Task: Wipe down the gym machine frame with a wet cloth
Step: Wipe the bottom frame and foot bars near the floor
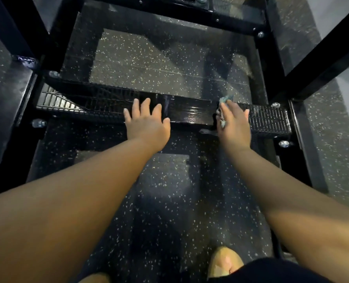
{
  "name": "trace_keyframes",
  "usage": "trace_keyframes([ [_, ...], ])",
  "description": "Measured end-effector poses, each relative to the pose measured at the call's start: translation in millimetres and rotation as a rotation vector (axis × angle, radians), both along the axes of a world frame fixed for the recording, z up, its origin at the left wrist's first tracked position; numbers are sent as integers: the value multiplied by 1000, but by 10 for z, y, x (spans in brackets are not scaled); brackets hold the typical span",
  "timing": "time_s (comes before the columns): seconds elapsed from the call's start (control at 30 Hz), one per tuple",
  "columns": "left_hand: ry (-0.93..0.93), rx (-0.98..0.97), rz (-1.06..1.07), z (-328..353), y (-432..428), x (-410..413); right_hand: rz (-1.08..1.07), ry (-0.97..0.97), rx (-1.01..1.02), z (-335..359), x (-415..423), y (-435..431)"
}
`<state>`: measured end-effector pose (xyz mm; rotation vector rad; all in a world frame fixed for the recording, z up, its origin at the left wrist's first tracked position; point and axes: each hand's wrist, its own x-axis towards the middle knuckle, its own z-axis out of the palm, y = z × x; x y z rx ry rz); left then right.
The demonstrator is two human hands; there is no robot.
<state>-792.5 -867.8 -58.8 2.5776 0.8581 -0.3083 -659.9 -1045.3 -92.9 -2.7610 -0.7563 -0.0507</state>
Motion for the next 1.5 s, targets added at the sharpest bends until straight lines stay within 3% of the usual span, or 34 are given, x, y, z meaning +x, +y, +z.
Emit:
trace_keyframes([
  [0.07,-37,-15,-65,-30,-121,48,0,41,-40,33,-165,286],
  [0.17,-107,-37,-32,-33,-290,161,286,28,-75,12,-381,584],
  [0.23,-114,-57,-19,-11,-383,251,353,-9,-81,-2,-254,403],
  [0.37,-118,-77,-173,10,-578,434,161,14,-35,3,212,-300],
  [0.5,-143,-125,-312,-22,-884,665,-291,57,116,31,623,-683],
  [0.7,-175,-111,-320,-58,-1179,957,89,61,30,-10,468,-739],
  [0.9,-120,-63,-365,-107,-1422,1096,-270,44,-14,13,963,-1044],
  [1.0,-98,-14,-424,-110,-1549,1138,-238,36,63,-8,567,-1142],
  [1.07,-111,-11,-469,-120,-1613,1163,-177,39,-13,31,435,-1235],
  [1.23,-81,4,-489,-135,-1596,1204,-155,71,-224,158,1066,-1051],
  [1.33,-22,2,-540,-106,-1523,1214,-162,109,-184,146,1157,-1055],
  [1.5,-6,-75,-573,-48,-1413,1216,-173,99,-148,231,597,-1379],
])
